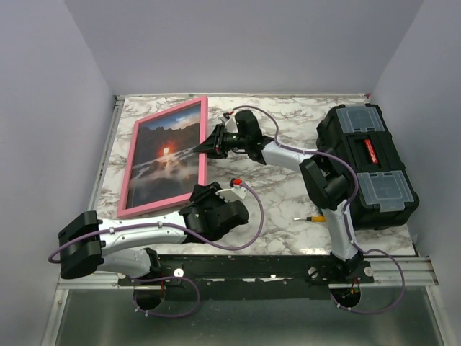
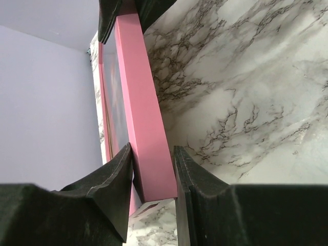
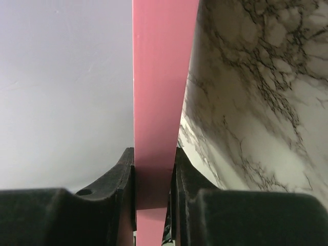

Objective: Take the photo out of the frame

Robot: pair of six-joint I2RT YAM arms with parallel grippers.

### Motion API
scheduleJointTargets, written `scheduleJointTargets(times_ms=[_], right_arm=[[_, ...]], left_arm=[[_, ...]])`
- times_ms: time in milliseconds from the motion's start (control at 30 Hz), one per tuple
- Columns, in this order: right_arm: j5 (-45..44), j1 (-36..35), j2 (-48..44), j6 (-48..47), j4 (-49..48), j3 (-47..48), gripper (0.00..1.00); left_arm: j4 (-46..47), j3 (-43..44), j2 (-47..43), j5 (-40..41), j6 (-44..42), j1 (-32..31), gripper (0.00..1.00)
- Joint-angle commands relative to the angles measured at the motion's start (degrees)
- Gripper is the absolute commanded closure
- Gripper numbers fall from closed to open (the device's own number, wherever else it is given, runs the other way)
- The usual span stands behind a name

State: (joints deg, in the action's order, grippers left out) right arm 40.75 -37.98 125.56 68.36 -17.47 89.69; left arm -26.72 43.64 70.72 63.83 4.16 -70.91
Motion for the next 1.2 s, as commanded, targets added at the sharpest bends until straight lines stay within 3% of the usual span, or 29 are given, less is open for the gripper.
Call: scheduleJointTargets(times_ms=[0, 67, 200, 333, 633, 833, 967, 1167], right_arm=[[-2.4, -0.7, -0.7, -5.3, 2.5, 1.5, 0.91], [-3.5, -0.7, -1.4, -6.3, 4.0, 1.5, 0.99], [-4.4, -0.7, -2.4, -7.2, 5.8, 1.5, 0.99], [-5.4, -0.6, -3.1, -9.2, 9.6, 2.6, 0.99], [-10.0, 1.7, -9.9, -19.7, 26.8, 3.9, 0.99], [-12.0, 4.8, -18.0, -24.7, 33.7, 0.4, 0.99], [-17.9, 8.2, -23.5, -30.3, 44.9, 1.6, 0.99], [-25.5, 14.5, -29.3, -39.0, 61.6, 7.1, 0.99]], left_arm=[[2.1, 2.5, -0.8, -4.9, 5.0, -1.2, 0.86], [1.1, 2.8, -1.0, -4.8, 6.2, -1.2, 0.74], [-1.2, 3.6, -3.0, -7.3, 8.4, -1.3, 0.37], [-6.7, 7.1, -7.5, -13.7, 12.2, -1.5, 0.19], [-13.7, 21.6, -24.5, -37.0, 12.2, 0.9, 0.16], [-14.2, 29.6, -26.4, -40.4, 8.5, 9.5, 0.13], [-11.5, 33.2, -25.3, -42.7, 6.8, 17.9, 0.13], [-4.3, 34.3, -23.5, -42.3, 4.2, 23.4, 0.12]])
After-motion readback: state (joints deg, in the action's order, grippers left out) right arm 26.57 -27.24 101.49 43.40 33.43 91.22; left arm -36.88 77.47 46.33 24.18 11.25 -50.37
